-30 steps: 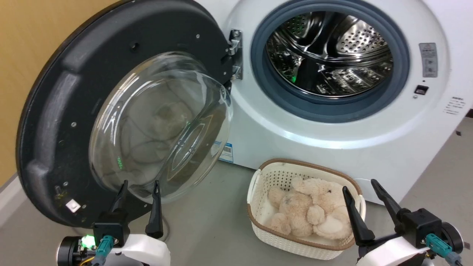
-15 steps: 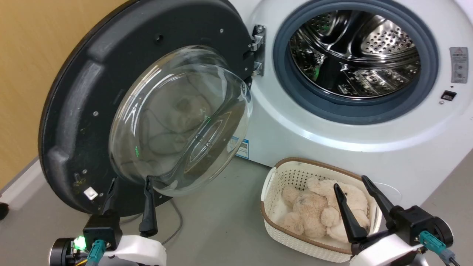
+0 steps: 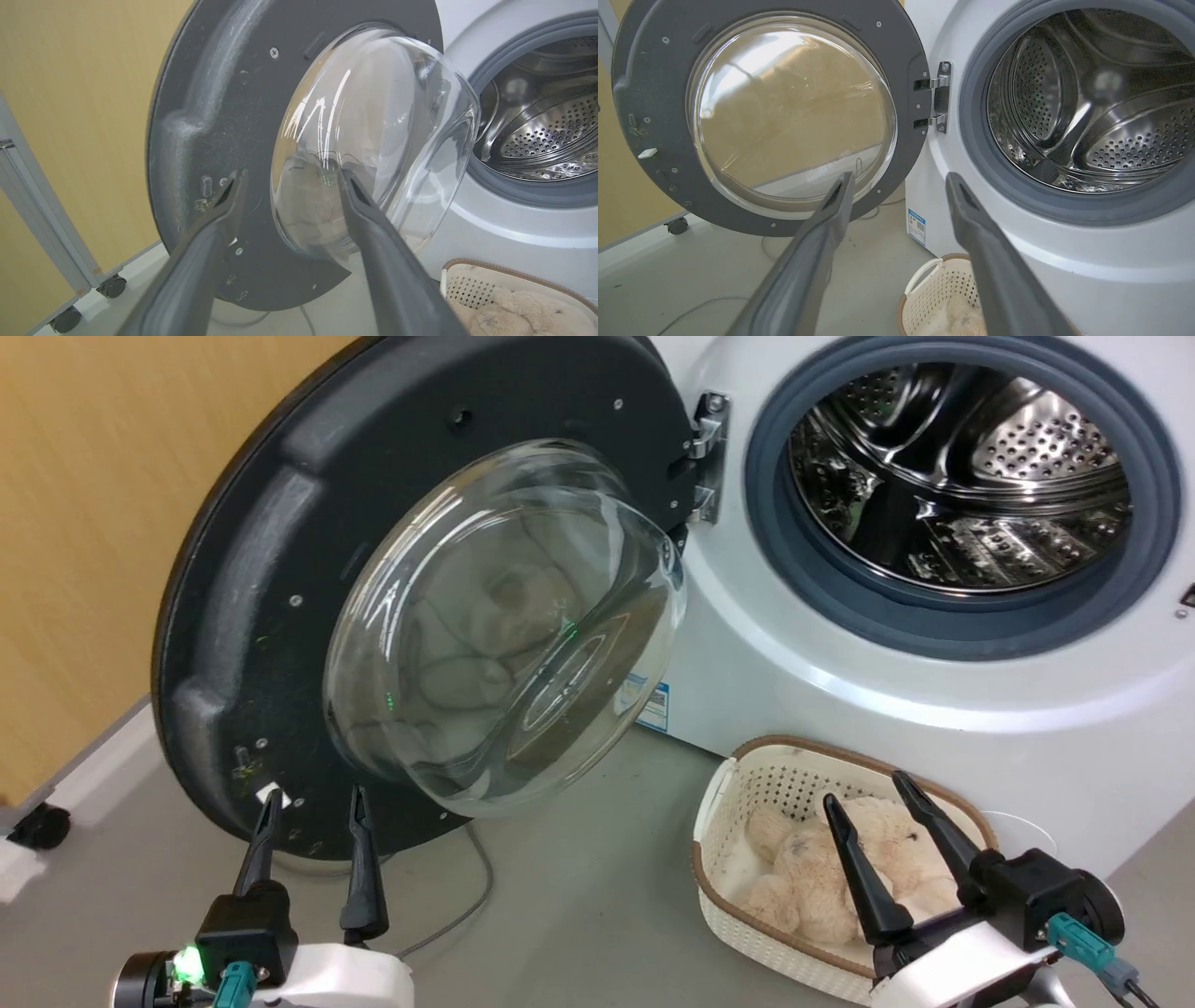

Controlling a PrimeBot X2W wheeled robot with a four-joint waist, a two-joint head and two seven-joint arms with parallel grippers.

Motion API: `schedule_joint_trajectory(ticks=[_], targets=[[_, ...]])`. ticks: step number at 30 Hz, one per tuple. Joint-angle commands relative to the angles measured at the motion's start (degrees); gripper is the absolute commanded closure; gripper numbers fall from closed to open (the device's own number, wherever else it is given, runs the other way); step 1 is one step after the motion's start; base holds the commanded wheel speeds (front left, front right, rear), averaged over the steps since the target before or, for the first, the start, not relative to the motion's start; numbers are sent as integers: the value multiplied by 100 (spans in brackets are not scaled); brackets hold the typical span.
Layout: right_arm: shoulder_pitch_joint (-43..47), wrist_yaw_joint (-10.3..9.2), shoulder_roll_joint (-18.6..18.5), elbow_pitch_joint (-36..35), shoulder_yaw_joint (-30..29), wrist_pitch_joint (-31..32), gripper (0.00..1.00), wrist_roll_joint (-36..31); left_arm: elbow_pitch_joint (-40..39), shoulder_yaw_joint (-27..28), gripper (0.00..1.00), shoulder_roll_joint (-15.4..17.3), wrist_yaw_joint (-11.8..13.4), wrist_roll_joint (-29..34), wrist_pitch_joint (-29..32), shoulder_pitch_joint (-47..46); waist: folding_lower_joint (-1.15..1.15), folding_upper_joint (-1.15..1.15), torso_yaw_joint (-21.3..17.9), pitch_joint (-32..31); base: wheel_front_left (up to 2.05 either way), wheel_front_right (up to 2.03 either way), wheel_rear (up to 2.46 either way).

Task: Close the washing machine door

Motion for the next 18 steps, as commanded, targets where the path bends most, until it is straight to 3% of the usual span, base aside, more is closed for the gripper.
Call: schedule_joint_trajectory(ticks=[1, 18], targets=[[-109, 2, -59, 22, 47, -71, 0, 49, -54, 3, 0, 2, 58, -28, -75, 77, 0, 0, 56, 5, -5, -5, -5], [-179, 3, -186, 85, 293, -274, 0, 278, -186, -65, 0, 1, 265, -69, -279, 135, 0, 0, 478, 28, -2, -2, -2]])
